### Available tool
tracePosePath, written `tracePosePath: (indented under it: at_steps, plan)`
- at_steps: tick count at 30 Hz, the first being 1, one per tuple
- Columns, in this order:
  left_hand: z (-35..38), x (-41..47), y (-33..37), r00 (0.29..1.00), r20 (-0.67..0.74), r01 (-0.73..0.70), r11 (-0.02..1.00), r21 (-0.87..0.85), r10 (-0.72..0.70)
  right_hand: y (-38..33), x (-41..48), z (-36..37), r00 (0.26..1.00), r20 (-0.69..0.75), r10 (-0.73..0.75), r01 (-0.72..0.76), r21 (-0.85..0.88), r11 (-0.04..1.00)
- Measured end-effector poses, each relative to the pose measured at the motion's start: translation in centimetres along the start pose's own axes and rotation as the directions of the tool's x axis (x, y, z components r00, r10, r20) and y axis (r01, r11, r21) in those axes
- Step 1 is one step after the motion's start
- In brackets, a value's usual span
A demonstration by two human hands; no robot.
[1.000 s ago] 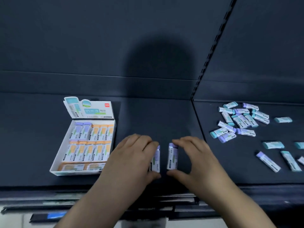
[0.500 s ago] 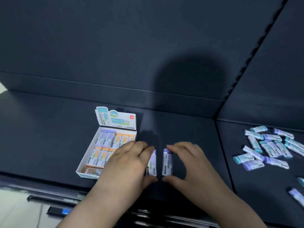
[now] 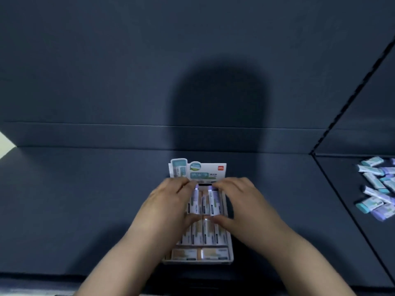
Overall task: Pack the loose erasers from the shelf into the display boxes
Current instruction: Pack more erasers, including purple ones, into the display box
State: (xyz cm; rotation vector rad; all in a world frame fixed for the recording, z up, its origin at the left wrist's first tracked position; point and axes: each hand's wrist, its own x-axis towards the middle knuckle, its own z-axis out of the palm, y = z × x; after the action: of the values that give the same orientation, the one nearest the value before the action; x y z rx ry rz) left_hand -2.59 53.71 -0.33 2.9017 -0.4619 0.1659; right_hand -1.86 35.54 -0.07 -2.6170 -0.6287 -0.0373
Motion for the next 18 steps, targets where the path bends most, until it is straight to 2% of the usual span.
tracePosePath:
  at_steps: [4, 8, 12, 18]
  plan:
    - [0.8, 1.0, -0.4, 0.995, 0.006, -0.098, 0.988, -0.116, 0.099, -0.8, 1.3, 1.4, 0.998, 0.038, 0.042, -0.039, -0.065, 0.997]
    - [2.2, 1.4, -0.7, 0.989, -0.002, -0.15, 0.983, -0.103, 0.151, -0.6, 1.5, 2.6, 0.995, 0.063, 0.077, -0.068, -0.14, 0.988]
    - [3.1, 1.4, -1.1, 0.988, 0.015, -0.154, 0.986, -0.065, 0.155, -0.1, 1.4, 3.5, 0.998, -0.01, 0.063, -0.064, -0.173, 0.983]
    - [3.8, 0.9, -1.1, 0.995, -0.001, -0.103, 0.989, -0.106, 0.104, 0.6, 1.1, 4.6, 0.996, -0.09, 0.022, -0.038, -0.175, 0.984]
